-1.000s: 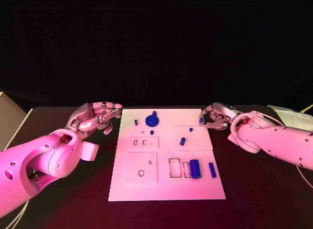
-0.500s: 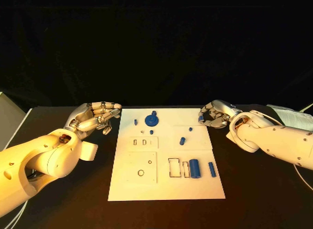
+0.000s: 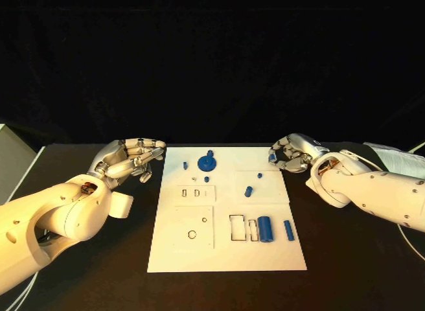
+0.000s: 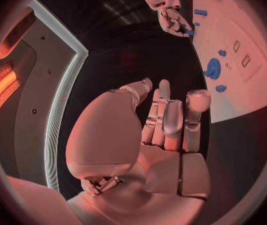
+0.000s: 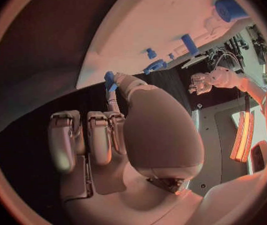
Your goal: Assemble the parts on the task board
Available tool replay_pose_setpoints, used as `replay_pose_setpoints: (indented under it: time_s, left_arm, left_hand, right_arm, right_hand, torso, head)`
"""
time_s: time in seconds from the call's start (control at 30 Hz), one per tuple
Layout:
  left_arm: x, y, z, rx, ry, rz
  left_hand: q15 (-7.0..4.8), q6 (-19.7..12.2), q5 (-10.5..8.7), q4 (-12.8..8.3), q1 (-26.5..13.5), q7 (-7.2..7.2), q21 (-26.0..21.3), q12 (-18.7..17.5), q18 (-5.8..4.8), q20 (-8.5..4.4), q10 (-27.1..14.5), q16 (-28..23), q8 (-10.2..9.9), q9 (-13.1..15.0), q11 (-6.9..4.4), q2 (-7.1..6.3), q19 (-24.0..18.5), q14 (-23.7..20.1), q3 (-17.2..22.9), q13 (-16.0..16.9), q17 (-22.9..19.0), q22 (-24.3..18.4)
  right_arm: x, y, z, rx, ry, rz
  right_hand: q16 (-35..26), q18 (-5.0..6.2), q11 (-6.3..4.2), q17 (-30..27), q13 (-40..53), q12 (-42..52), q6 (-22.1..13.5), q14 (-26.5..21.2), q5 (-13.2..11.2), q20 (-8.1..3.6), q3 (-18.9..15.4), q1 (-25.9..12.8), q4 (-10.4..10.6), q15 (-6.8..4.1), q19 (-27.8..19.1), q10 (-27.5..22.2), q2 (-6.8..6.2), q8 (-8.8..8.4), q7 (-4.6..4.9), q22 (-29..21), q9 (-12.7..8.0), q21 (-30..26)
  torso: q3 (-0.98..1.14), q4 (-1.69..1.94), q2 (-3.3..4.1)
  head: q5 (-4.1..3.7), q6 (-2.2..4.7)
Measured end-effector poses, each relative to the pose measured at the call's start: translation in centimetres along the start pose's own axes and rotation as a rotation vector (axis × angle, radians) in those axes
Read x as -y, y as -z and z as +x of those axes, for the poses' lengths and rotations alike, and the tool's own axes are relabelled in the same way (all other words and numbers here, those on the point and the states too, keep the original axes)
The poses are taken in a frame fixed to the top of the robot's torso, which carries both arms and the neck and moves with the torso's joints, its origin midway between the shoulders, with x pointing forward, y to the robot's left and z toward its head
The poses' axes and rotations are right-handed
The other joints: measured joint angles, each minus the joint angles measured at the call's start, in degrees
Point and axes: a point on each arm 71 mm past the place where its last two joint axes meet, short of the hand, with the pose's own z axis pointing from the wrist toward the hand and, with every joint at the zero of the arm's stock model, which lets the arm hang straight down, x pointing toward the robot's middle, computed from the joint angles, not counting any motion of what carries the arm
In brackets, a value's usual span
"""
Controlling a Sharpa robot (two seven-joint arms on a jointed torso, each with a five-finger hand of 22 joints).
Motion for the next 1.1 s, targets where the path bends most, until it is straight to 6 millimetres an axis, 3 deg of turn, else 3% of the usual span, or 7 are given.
replay_pose_setpoints:
  time_s: [0.2,0.3,0.47,0.87,0.97,1.0,1.1]
  left_arm:
    - [0.0,0.0,0.0,0.000,0.000,0.000]
    - [0.0,0.0,0.0,-0.001,0.000,-0.001]
    - [-0.1,-0.2,0.4,-0.013,0.006,-0.003]
    - [-0.5,-0.8,1.4,-0.050,0.010,-0.018]
    - [-0.7,-0.9,1.5,-0.051,0.009,-0.024]
    - [-0.7,-0.9,1.5,-0.052,0.009,-0.025]
    - [-0.7,-0.9,1.5,-0.053,0.008,-0.028]
  left_hand:
    - [0.00,0.00,0.00,-0.58,0.71,0.00,0.31,0.00,0.00,0.00,-0.41,0.00,0.00,0.05,-0.40,0.71,0.00,0.00,1.85,0.00,-0.09,0.20]
    - [0.00,0.00,0.00,-0.61,0.71,0.00,0.31,0.00,0.00,0.00,-0.63,-0.05,0.00,0.04,-0.22,0.71,0.00,0.00,2.24,-0.06,-0.09,0.26]
    - [0.04,-0.22,0.00,0.83,-1.54,0.22,0.54,0.28,0.00,0.10,-1.06,-0.73,0.00,0.04,0.01,-1.17,-0.10,-0.04,1.57,-0.25,-0.58,0.36]
    - [0.21,-1.45,0.00,1.73,-2.48,0.00,0.53,0.05,0.00,0.41,-1.15,-1.14,0.21,-0.07,0.09,-1.73,-0.43,-0.22,0.80,-0.72,-1.06,0.23]
    - [0.21,-1.45,0.00,2.64,-3.50,0.00,0.53,0.05,0.00,0.41,-0.92,-1.14,0.21,-0.07,0.32,-2.27,-0.43,-0.21,-0.11,-0.73,-1.04,0.24]
    - [0.21,-1.45,0.00,3.11,-3.90,0.00,0.53,0.05,0.00,0.41,-0.91,-1.14,0.21,-0.07,0.33,-2.49,-0.43,-0.21,-0.58,-0.72,-1.04,0.23]
    - [0.21,-1.44,0.00,3.41,-4.08,0.00,0.53,0.05,0.00,0.41,-0.91,-1.14,0.21,-0.07,0.33,-2.56,-0.43,-0.21,-0.88,-0.72,-1.04,0.23]
  right_arm:
    - [-1.8,0.0,-0.5,0.004,-0.017,-0.039]
    - [-3.5,-0.2,-1.0,0.003,-0.028,-0.071]
    - [-6.7,-0.2,-0.7,-0.030,-0.049,-0.124]
    - [-15.7,-0.4,3.8,-0.153,-0.031,-0.174]
    - [-17.3,-0.3,4.7,-0.164,-0.019,-0.182]
    - [-17.6,-0.3,5.0,-0.166,-0.014,-0.182]
    - [-18.7,-0.1,5.8,-0.174,0.000,-0.180]
  right_hand:
    - [0.00,0.00,0.00,0.00,-0.01,0.00,-0.24,0.00,0.41,0.00,0.52,-1.02,0.45,0.00,0.00,0.00,0.21,0.00,-0.24,0.00,-0.01,0.00]
    - [0.00,0.00,0.00,0.00,-0.01,-0.22,-0.51,0.00,-1.01,0.00,0.81,-1.60,0.33,0.00,0.00,0.00,0.33,0.01,-0.51,-0.01,-0.01,0.00]
    - [0.00,0.00,0.00,0.00,-0.01,-0.22,-0.82,0.00,-4.72,0.01,1.37,-2.96,0.55,0.00,0.00,0.00,0.64,0.04,-0.82,-0.01,-0.01,0.30]
    - [0.00,0.00,0.01,0.00,-0.02,-0.55,-1.24,0.00,-4.17,0.01,2.54,-3.26,-0.48,0.01,-0.01,0.00,0.48,0.11,-0.85,-0.01,0.00,0.67]
    - [0.00,0.00,0.01,0.00,-0.02,-0.49,-1.32,0.00,-4.17,0.01,2.54,-3.41,-0.48,0.01,-0.01,0.00,0.33,0.13,-0.92,-0.01,0.00,0.67]
    - [0.00,0.00,0.01,0.00,-0.02,-0.29,-1.36,0.00,-4.17,0.01,2.54,-3.85,-0.48,0.01,-0.01,0.00,-0.11,1.84,-0.89,-0.02,0.00,0.67]
    - [0.00,0.00,0.01,0.00,-0.02,-0.29,-1.43,0.00,-4.35,0.01,2.54,-3.85,-0.48,0.01,-0.01,0.00,-0.11,1.95,-0.84,0.01,0.00,0.67]
  torso:
    - [-0.10,-0.07,-0.05]
    - [-0.20,-0.12,-0.12]
    - [-0.30,-0.15,-0.37]
    - [-0.57,-0.19,-1.28]
    - [-0.64,-0.19,-1.47]
    - [-0.68,-0.20,-1.54]
    - [-0.77,-0.13,-1.61]
  head:
    - [0.03,-0.09]
    - [-0.10,-0.19]
    - [-0.52,-0.16]
    - [0.46,-0.61]
    - [0.25,-0.99]
    - [0.12,-1.07]
    - [-0.07,-1.43]
